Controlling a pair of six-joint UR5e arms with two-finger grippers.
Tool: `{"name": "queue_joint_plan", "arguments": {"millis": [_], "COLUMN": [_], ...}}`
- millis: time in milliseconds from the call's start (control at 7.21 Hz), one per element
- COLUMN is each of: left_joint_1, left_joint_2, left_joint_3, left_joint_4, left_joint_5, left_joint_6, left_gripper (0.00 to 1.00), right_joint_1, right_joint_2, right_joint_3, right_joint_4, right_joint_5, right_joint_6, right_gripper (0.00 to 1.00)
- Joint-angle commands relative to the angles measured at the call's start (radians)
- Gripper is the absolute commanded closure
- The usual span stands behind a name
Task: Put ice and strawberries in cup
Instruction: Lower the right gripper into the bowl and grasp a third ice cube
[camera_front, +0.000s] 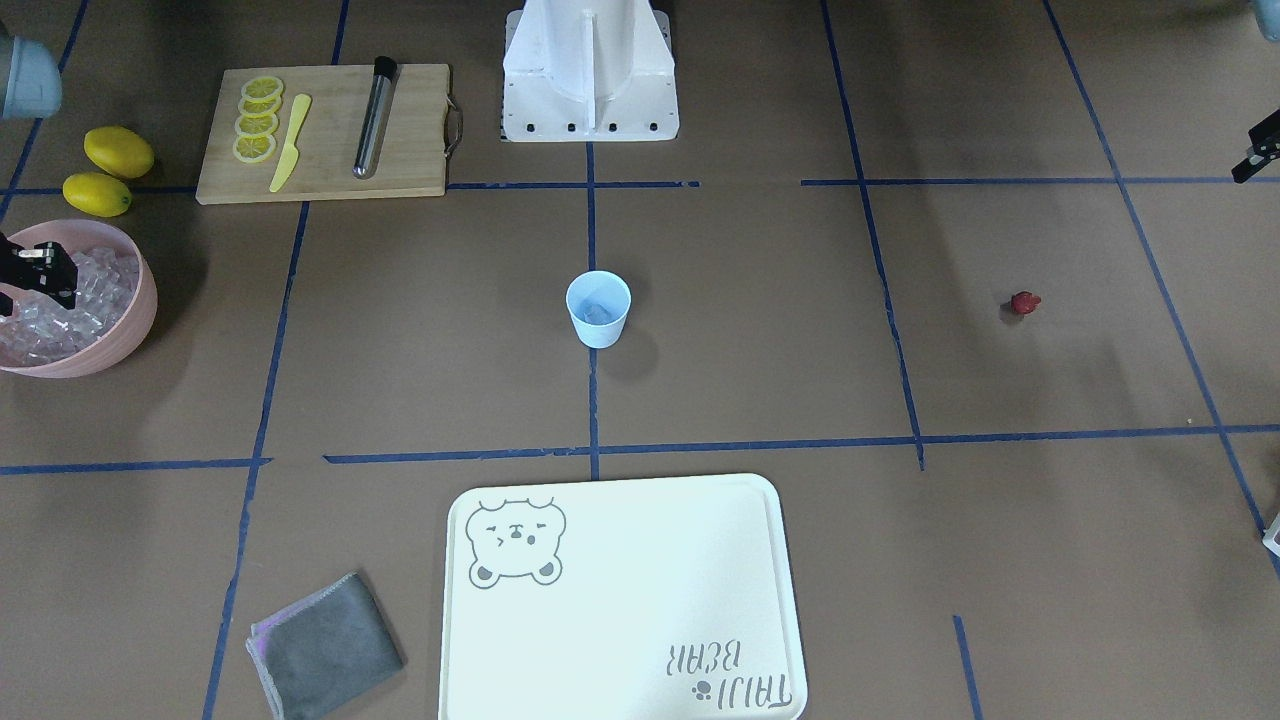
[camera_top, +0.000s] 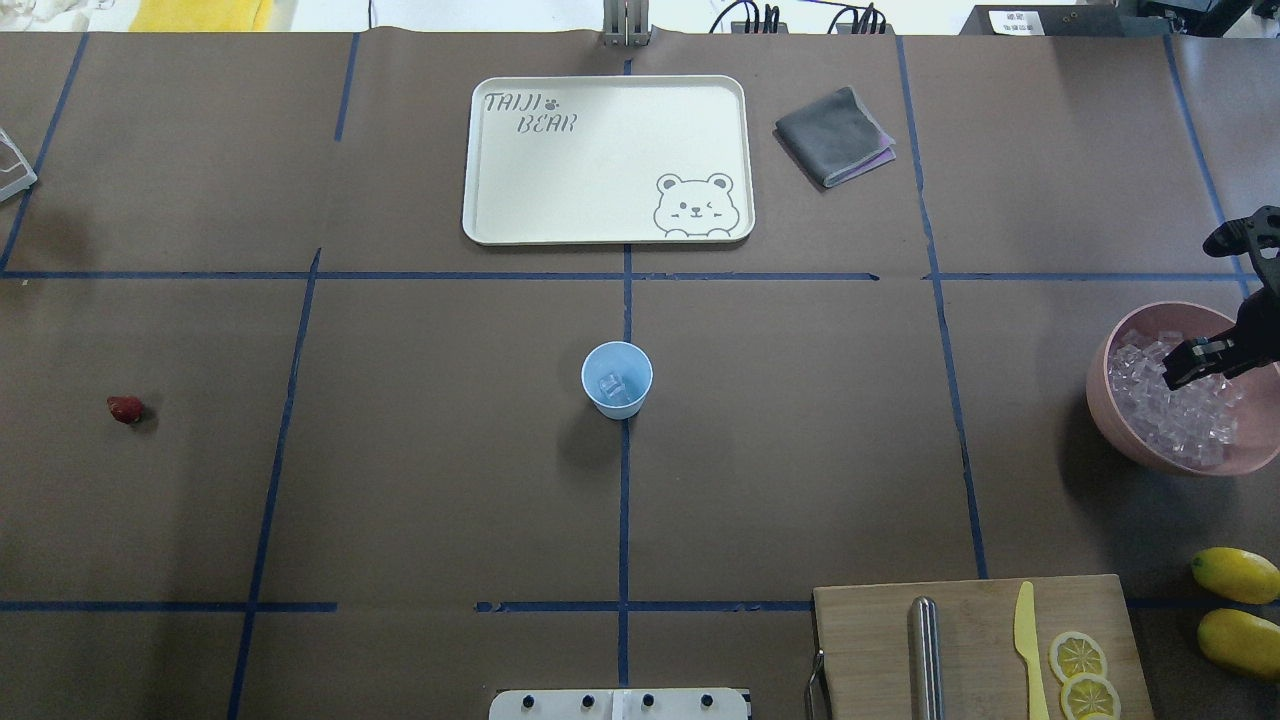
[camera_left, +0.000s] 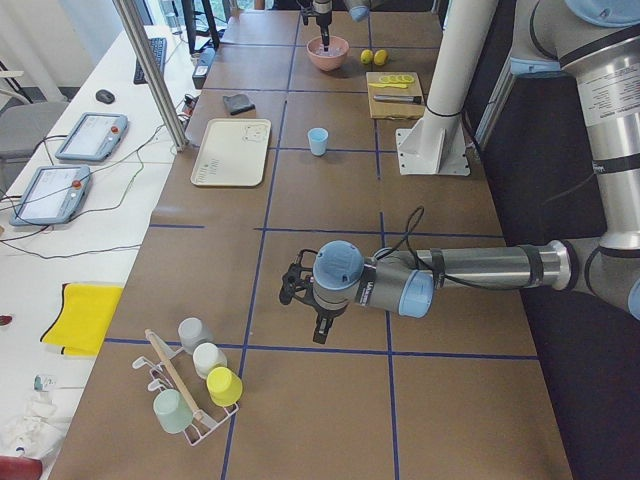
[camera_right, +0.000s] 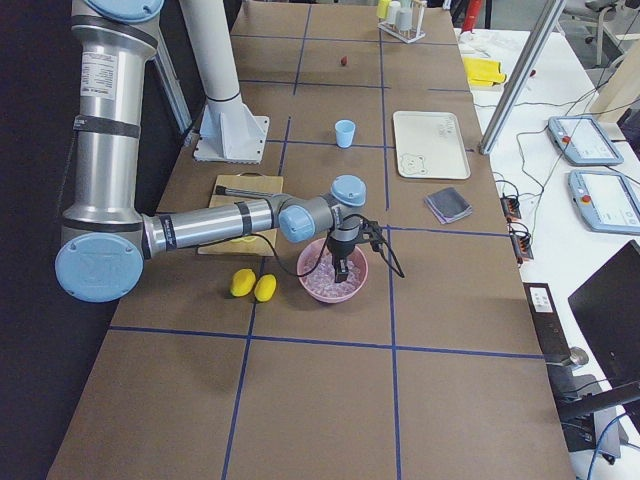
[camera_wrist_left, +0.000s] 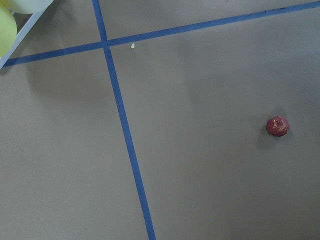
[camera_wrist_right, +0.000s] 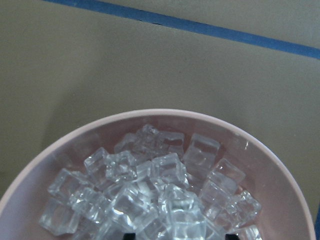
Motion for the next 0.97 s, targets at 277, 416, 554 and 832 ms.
{"name": "queue_joint_plan", "arguments": {"millis": [277,416,554,832], "left_joint_1": [0.000,0.000,0.000,0.000], "left_joint_2": [0.001,0.001,0.001,0.001], "left_joint_3": [-0.002,-0.002,-0.003,-0.003], "left_joint_4": [-0.001,-0.001,-0.001,-0.001], "left_joint_5": [0.000,0.000,0.000,0.000], "left_joint_6": [0.002,0.002,0.002,0.002], "left_gripper": [0.00,0.00,0.00,0.00], "right_joint_1": [-0.013,-0.013,-0.013,-0.011], "right_joint_2": [0.038,0.037,0.035,0.025], "right_joint_3": [-0.025,-0.025,-0.025,-0.024], "right_joint_4": [0.000,0.000,0.000,0.014], "right_joint_5": [-0.024,-0.024,-0.024,-0.024], "right_joint_6": [0.000,0.000,0.000,0.000], "right_gripper": [0.34,0.35,0.35,0.35]}}
